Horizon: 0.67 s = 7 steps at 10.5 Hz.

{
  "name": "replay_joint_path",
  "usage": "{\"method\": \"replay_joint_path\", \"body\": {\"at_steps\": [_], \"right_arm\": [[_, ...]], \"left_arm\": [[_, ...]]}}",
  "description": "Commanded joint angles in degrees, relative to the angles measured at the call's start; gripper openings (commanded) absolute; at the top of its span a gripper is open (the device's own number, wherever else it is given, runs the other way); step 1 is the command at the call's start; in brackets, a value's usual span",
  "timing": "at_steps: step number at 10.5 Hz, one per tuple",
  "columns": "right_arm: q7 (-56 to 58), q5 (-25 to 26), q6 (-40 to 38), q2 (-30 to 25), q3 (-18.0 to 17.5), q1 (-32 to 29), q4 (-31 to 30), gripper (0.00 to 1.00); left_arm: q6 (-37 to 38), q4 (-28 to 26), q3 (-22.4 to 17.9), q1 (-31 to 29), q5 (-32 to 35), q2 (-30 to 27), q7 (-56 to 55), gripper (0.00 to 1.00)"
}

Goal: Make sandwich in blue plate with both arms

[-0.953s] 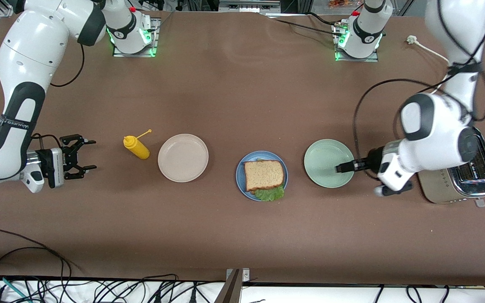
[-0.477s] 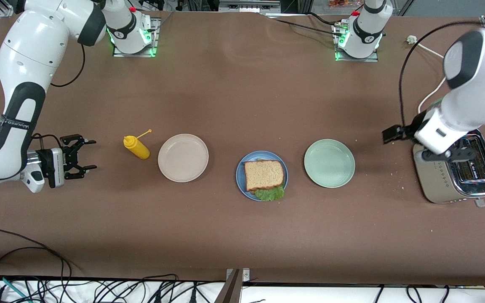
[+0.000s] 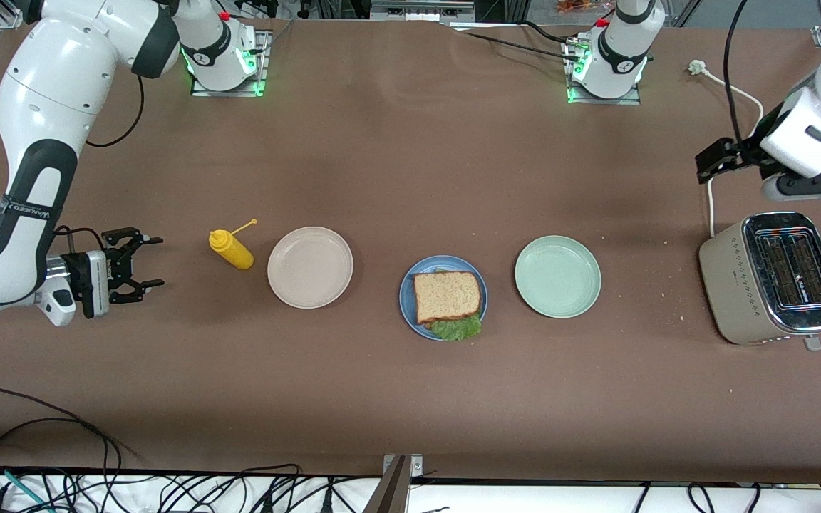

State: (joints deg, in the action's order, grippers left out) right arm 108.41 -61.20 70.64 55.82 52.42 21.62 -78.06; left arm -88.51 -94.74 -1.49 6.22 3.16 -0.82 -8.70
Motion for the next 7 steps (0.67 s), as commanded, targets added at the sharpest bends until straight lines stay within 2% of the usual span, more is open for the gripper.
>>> {"method": "replay_joint_path", "body": {"at_steps": [1,7], "right_arm": [[-22.5,0.6,0.6,-1.0,18.1,16.4,-0.3,1.0],[-22.5,0.6,0.6,-1.0,18.1,16.4,-0.3,1.0]], "left_arm": [[4.6,4.7,1.6,-3.1,0.6,-0.4,-0.6,1.0],[4.4,4.9,1.7,-3.9,-1.3,-0.1,-3.8,1.0]]}}
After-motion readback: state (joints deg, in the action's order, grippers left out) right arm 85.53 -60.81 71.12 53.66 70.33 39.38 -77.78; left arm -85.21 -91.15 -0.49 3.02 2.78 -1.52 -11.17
